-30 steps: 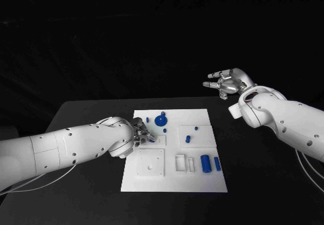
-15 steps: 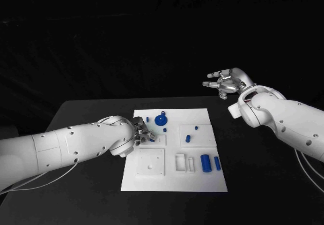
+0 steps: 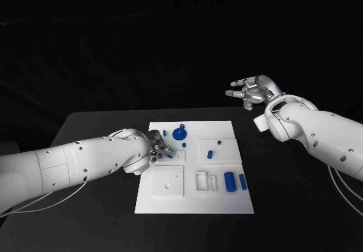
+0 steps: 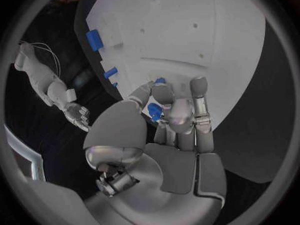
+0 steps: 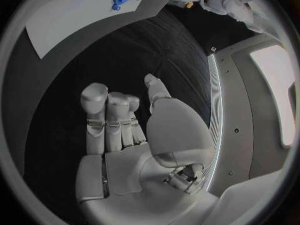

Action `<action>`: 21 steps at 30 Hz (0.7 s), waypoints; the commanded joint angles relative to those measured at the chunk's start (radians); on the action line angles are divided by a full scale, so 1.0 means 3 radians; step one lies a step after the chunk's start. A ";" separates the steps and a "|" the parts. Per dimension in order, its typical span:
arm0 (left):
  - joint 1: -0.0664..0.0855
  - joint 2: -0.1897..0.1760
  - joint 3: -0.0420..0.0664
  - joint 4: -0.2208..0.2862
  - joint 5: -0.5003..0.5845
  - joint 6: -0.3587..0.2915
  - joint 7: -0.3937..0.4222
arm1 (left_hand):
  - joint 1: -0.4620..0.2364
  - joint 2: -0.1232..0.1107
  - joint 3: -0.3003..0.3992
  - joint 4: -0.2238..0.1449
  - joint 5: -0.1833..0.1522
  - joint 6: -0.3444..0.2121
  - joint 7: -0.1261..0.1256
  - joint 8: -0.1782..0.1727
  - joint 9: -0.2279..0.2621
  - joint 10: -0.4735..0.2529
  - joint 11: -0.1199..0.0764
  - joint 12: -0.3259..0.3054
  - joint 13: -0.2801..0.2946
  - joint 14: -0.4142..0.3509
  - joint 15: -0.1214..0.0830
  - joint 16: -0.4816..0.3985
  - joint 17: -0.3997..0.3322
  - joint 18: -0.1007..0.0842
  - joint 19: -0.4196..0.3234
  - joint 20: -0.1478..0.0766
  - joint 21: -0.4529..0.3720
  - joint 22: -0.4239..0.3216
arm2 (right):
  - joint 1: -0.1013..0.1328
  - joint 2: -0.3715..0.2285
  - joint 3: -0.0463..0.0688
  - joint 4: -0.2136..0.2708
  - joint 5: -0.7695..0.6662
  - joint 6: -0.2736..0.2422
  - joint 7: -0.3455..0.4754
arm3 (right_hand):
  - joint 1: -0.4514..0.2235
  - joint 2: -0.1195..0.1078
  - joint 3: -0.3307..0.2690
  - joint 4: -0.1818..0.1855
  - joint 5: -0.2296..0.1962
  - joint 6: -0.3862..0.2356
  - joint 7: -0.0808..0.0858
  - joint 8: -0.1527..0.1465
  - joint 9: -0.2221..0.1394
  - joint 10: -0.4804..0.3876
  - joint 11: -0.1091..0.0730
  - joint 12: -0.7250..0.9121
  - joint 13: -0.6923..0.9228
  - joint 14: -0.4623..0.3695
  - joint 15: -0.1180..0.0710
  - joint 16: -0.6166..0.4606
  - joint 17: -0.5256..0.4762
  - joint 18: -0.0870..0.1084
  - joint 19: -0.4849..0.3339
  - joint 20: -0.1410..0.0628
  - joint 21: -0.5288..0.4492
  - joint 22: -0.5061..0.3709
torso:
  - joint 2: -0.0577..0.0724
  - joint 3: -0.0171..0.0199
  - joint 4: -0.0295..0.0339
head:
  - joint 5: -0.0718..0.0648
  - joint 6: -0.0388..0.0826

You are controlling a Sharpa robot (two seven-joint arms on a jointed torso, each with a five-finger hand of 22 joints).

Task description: Assemble the parts on the task board

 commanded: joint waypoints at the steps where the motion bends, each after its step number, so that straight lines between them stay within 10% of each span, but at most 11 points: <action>1: -0.0012 0.0018 -0.0007 0.0003 -0.0013 0.0091 0.0024 | 0.0022 0.0024 0.0048 -0.0061 0.0015 0.0462 -0.0422 0.0008 0.0217 0.0136 -0.0023 0.0008 -0.0006 -0.0001 0.0031 0.0018 -0.0004 0.0038 -0.0005 0.0029 -0.0003 0.0058 | 0.0000 0.0007 0.0002 0.0001 0.0003 0.0035 0.0016 | -0.0023 0.0003 0.0010 -0.0003 0.0020 0.0027 -0.0004 -0.0006 0.0005 -0.0028 -0.0002 -0.0022 -0.0005 0.0007 0.0004 -0.0017 0.0004 0.0052 0.0182 0.0004 -0.0007 0.0160 | -0.0001 0.0000 0.0003 | -0.0005 0.0002; 21: -0.0011 0.0052 -0.0006 -0.0003 -0.0338 0.0185 0.0031 | 0.0064 0.0019 0.0041 -0.0106 0.0038 0.0480 -0.0420 -0.0013 0.0207 0.0134 -0.0024 0.0024 -0.0065 0.0001 0.0036 0.0040 -0.0002 0.0091 -0.0014 0.0084 0.0012 0.0059 | 0.0000 0.0020 0.0002 -0.0001 0.0008 0.0045 0.0017 | -0.0030 0.0004 0.0003 0.0008 0.0024 0.0023 -0.0004 -0.0006 0.0005 -0.0028 -0.0002 -0.0022 -0.0005 0.0007 0.0004 -0.0018 0.0004 0.0052 0.0182 0.0004 -0.0009 0.0156 | -0.0002 -0.0002 0.0003 | -0.0018 -0.0009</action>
